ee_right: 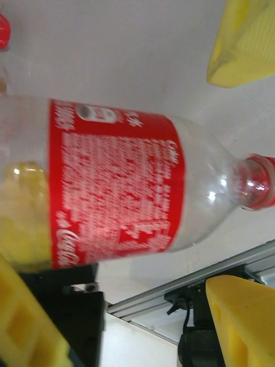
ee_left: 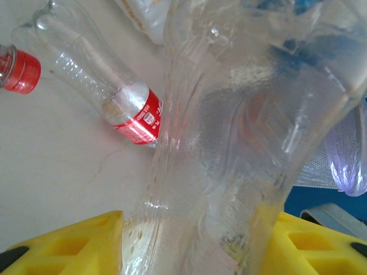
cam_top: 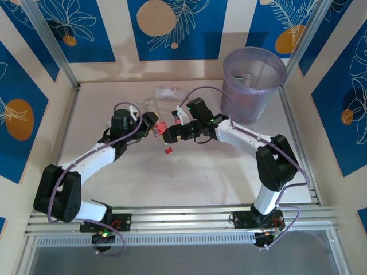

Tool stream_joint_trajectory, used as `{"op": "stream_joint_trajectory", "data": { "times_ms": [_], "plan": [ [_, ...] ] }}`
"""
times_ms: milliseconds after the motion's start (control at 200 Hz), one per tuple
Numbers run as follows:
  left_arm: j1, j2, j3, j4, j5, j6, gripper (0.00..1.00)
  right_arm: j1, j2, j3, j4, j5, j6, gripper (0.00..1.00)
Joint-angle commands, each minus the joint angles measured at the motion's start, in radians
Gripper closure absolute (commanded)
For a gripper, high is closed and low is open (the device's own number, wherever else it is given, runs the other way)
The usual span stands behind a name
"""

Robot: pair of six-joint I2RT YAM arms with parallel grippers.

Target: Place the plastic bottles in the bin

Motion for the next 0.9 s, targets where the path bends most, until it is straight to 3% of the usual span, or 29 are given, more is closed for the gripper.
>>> {"op": "stream_joint_trajectory", "data": {
  "times_ms": [0, 370, 515, 635, 775, 895],
  "plan": [
    [-0.014, -0.017, -0.012, 0.081, 0.016, -0.044, 0.47, 0.002, 0.027, 0.057, 0.051, -0.024, 0.020, 0.15],
    [-0.035, 0.035, -0.021, 0.201, 0.026, -0.132, 0.48, 0.009, 0.094, 0.107, 0.084, -0.070, 0.054, 0.22],
    [-0.041, 0.059, -0.013, 0.226, 0.041, -0.142, 0.48, 0.006, 0.105, 0.117, 0.073, -0.064, 0.050, 0.30],
    [-0.043, 0.071, -0.018, 0.248, 0.046, -0.152, 0.48, 0.002, 0.118, 0.130, 0.061, -0.067, 0.049, 0.44],
    [-0.046, 0.065, -0.017, 0.230, 0.041, -0.139, 0.47, 0.001, 0.109, 0.130, 0.062, -0.062, 0.044, 0.53],
    [-0.046, 0.056, -0.022, 0.224, 0.034, -0.135, 0.44, -0.002, 0.096, 0.126, 0.060, -0.062, 0.037, 0.55]
  ]
}}
